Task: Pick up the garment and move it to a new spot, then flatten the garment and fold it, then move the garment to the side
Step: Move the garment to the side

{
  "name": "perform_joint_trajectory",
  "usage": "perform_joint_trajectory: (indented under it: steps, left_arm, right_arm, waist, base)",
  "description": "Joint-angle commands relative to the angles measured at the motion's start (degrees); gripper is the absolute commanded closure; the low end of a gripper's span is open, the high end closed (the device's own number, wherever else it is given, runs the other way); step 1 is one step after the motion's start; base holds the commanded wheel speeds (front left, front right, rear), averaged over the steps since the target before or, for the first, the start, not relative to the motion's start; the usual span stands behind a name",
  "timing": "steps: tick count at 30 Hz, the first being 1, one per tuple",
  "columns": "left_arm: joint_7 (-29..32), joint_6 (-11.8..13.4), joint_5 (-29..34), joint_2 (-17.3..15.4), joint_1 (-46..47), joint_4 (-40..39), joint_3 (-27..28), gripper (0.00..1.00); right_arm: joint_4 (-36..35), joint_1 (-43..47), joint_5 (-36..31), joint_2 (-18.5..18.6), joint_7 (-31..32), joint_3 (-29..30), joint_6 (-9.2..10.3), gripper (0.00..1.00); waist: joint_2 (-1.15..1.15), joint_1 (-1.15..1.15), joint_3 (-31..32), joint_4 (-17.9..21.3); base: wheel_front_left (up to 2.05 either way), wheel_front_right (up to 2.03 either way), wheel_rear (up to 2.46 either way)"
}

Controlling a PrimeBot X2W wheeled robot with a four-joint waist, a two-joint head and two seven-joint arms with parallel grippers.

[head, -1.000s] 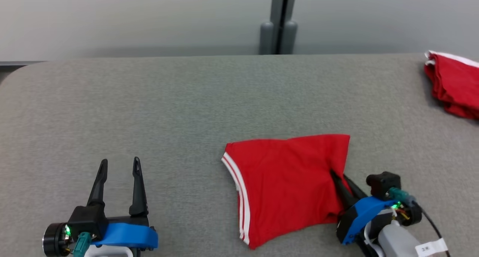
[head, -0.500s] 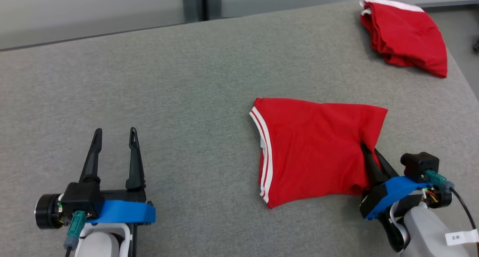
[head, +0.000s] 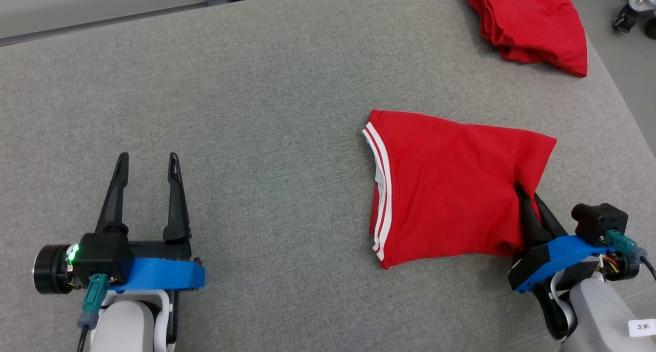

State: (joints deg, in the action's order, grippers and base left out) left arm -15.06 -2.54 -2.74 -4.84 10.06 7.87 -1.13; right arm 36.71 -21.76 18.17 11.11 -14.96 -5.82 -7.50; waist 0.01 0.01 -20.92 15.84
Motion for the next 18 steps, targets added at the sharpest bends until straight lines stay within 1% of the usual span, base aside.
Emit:
perform_joint_trajectory:
  steps: [1, 7, 12, 18]
  left_arm:
    - [-0.14, -0.23, 0.35, -0.19, 1.26, -0.12, -0.39, 0.00]
    - [-0.14, -0.18, 0.23, -0.13, 2.23, -0.39, -0.47, 0.00]
    - [-0.14, -0.40, 0.14, -0.51, 3.11, -0.73, -0.41, 0.00]
    - [-0.14, -0.74, 0.61, -0.45, 5.23, -1.76, -1.14, 0.00]
  right_arm:
    - [-0.55, 0.14, -0.61, -0.01, -0.29, 0.33, 0.01, 1.00]
    - [-3.19, -2.07, -1.53, 0.95, -0.28, -1.03, 0.00, 1.00]
    - [-5.39, -7.09, -3.03, 3.81, -0.29, -3.95, 0.00, 1.00]
    - [-5.40, -17.44, -3.07, 8.66, 0.06, -7.94, 0.01, 1.00]
  waist:
    - [-0.01, -0.01, -0.35, -0.24]
    - [-0.01, -0.01, -0.78, -1.29]
    - [-0.01, -0.01, -2.01, -2.63]
    - [-0.01, -0.01, -4.87, -4.93]
  base:
    - [0.00, 0.00, 0.00]
    - [0.00, 0.00, 0.00]
    - [0.00, 0.00, 0.00]
    - [0.00, 0.00, 0.00]
